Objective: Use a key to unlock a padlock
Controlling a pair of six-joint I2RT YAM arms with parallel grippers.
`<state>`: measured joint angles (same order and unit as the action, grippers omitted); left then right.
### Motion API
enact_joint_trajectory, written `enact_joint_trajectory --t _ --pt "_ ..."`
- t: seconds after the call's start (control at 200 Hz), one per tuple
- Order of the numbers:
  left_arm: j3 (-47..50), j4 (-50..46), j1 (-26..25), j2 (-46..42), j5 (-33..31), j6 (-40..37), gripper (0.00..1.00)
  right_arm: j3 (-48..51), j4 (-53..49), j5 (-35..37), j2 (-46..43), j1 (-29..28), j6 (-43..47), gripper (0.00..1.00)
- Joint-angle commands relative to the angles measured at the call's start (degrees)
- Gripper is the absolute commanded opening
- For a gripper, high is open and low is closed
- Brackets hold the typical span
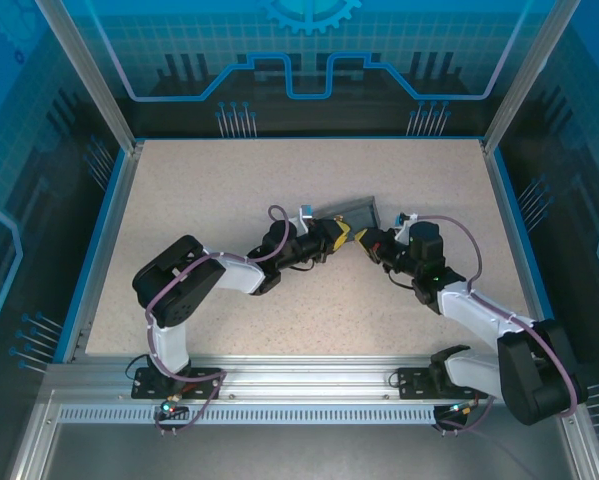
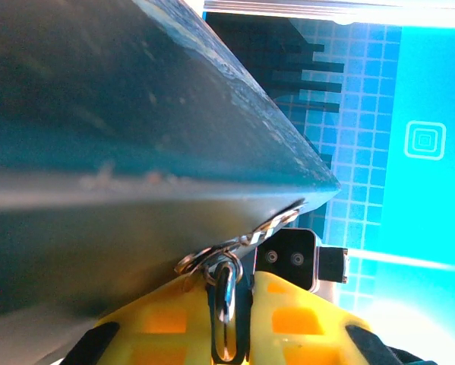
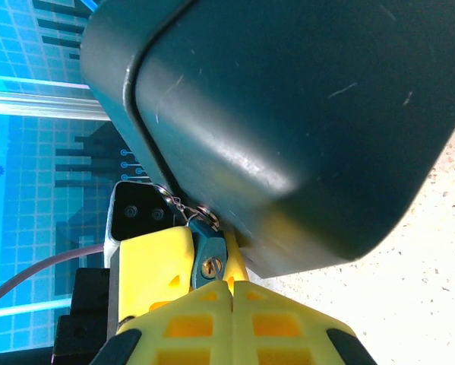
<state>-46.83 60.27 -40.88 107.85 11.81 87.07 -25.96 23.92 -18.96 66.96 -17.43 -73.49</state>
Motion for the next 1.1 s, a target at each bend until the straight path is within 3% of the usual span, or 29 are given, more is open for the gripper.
enact_joint_trajectory --t 0.0,0.6,1.096 --pt "-0.6 1.9 -3.0 -1.0 7.7 -0.7 0.00 -2.7 2.6 -0.5 -0.3 0.6 -0.8 0.00" --pt "-0.6 0.6 -3.0 -1.0 7.7 -1.5 0.00 -7.2 -1.3 -1.3 1.4 0.0 -1.5 0.00" --pt "-2.0 -0.6 -3.0 -1.0 7.6 -1.2 0.00 -5.2 -3.5 3.7 2.1 -4.0 0.9 0.00"
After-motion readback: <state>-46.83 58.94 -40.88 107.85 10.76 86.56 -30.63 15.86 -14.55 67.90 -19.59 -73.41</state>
